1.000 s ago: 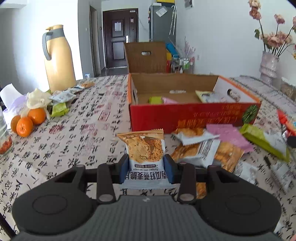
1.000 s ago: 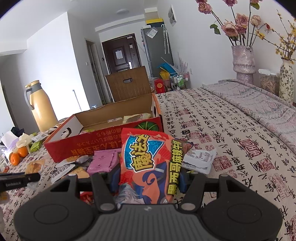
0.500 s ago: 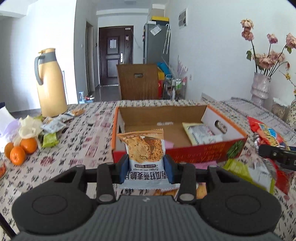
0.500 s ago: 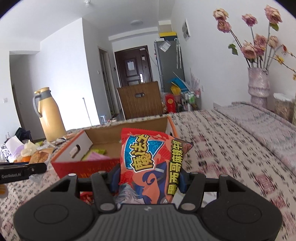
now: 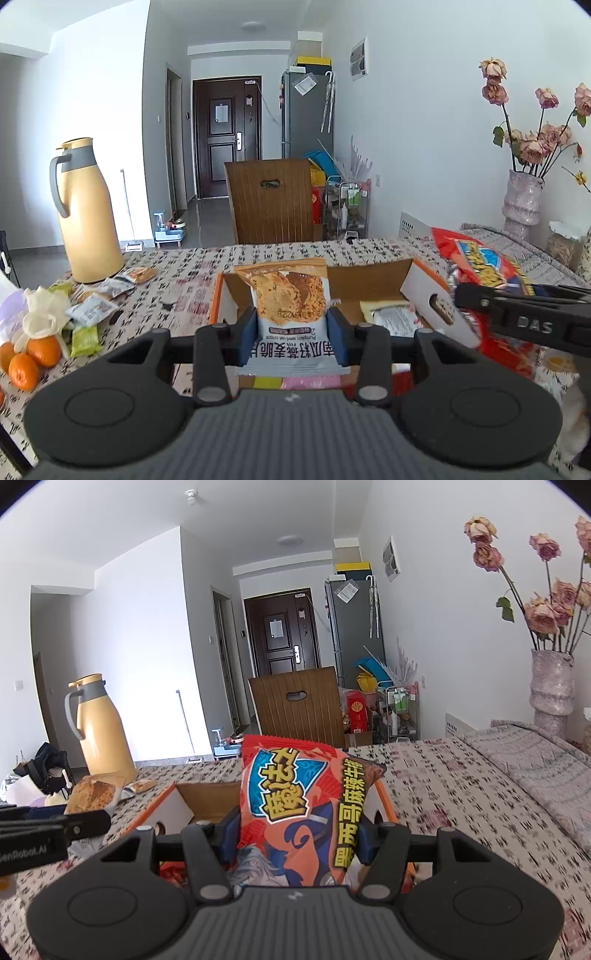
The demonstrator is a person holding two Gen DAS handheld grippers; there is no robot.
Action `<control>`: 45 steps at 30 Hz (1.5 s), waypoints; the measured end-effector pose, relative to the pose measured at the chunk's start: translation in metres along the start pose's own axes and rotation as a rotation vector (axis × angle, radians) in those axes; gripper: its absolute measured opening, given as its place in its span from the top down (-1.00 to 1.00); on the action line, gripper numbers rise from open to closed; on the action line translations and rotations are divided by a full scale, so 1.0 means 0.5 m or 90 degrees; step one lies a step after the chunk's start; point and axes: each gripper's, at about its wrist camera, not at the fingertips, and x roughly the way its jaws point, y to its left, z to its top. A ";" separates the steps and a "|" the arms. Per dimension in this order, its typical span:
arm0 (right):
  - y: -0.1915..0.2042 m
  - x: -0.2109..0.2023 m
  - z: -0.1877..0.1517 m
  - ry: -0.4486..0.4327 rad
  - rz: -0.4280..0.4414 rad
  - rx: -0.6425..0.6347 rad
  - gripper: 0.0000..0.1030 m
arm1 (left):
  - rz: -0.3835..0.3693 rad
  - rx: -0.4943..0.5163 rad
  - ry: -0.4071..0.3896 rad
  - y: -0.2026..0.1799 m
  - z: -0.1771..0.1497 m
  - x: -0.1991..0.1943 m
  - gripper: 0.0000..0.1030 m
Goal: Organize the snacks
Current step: 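Carry the cracker packet and orange-blue bag into the box and release both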
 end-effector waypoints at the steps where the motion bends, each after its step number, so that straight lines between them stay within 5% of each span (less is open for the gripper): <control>1: 0.002 0.012 0.006 0.000 0.000 0.000 -0.12 | -0.001 -0.001 -0.001 0.001 0.006 0.006 0.21; 11: 0.017 0.148 0.037 0.019 -0.013 -0.017 -0.12 | 0.008 -0.020 -0.001 0.002 0.052 0.115 0.21; 19: 0.003 0.216 -0.001 0.056 -0.025 -0.028 -0.11 | 0.030 -0.032 0.040 0.024 0.002 0.199 0.21; 29: 0.011 0.225 -0.018 0.079 -0.028 -0.045 -0.14 | 0.030 -0.033 0.039 0.032 -0.019 0.198 0.18; 32: 0.013 0.227 -0.021 0.090 -0.038 -0.051 -0.24 | 0.029 -0.050 0.026 0.040 -0.018 0.190 -0.20; 34: 0.011 0.225 -0.022 0.089 -0.041 -0.044 -0.66 | 0.053 -0.063 0.005 0.045 -0.016 0.178 -0.98; 36: 0.006 0.215 -0.018 0.074 -0.047 -0.031 -0.99 | 0.068 -0.071 -0.018 0.048 -0.012 0.165 -1.00; 45: -0.010 0.207 -0.012 0.068 -0.049 0.000 -1.00 | 0.068 -0.080 -0.013 0.049 -0.008 0.163 -1.00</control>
